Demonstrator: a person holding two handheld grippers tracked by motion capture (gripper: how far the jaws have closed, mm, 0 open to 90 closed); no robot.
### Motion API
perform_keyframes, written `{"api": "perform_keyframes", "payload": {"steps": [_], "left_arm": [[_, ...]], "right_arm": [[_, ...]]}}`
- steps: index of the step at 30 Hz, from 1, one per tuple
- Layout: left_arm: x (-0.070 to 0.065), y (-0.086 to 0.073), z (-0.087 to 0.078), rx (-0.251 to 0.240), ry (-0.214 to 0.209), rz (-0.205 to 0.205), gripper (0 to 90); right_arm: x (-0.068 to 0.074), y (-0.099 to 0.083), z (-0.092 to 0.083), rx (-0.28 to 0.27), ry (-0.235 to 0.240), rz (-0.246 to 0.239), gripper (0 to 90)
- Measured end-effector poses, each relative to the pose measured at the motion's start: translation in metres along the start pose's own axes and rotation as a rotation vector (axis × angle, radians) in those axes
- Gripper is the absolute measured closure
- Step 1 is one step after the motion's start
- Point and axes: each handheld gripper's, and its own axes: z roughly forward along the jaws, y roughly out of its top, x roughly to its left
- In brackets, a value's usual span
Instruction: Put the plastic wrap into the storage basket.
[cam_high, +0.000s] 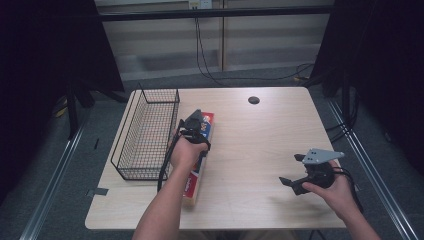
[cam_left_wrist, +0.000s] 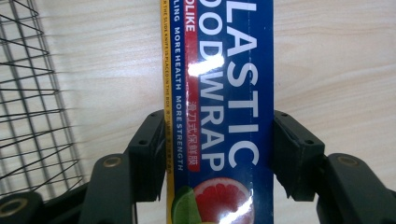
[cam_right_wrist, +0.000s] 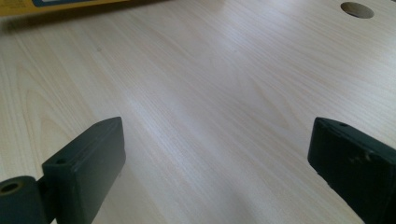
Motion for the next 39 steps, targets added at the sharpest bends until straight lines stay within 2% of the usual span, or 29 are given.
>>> {"api": "perform_keyframes", "payload": {"steps": [1, 8, 12, 19, 22, 26, 39], "left_arm": [[0.001, 0.001, -0.005, 0.011, -0.001, 0.019, 43.4], [0.004, 0.001, -0.019, -0.002, -0.014, 0.008, 43.6], [0.006, 0.002, -0.029, -0.004, -0.010, 0.016, 43.6], [0.013, 0.002, -0.040, -0.018, -0.035, -0.011, 43.6], [0.013, 0.002, -0.043, -0.016, -0.024, -0.006, 43.6], [0.017, 0.004, -0.049, -0.022, -0.027, -0.026, 43.6], [0.023, 0.008, -0.070, -0.039, -0.010, -0.053, 43.6]], "right_arm": [[0.000, 0.000, 0.000, 0.000, -0.003, 0.002, 3.8], [0.001, 0.001, -0.001, -0.004, 0.001, 0.003, 4.0], [0.001, 0.001, 0.000, 0.002, 0.006, -0.002, 4.1], [0.001, 0.001, -0.001, -0.004, -0.001, 0.002, 4.1], [0.001, 0.001, -0.001, -0.005, 0.000, 0.003, 4.1], [0.001, 0.001, -0.001, -0.009, 0.008, -0.001, 4.2], [0.001, 0.001, -0.001, -0.010, 0.012, 0.001, 4.2]]}}
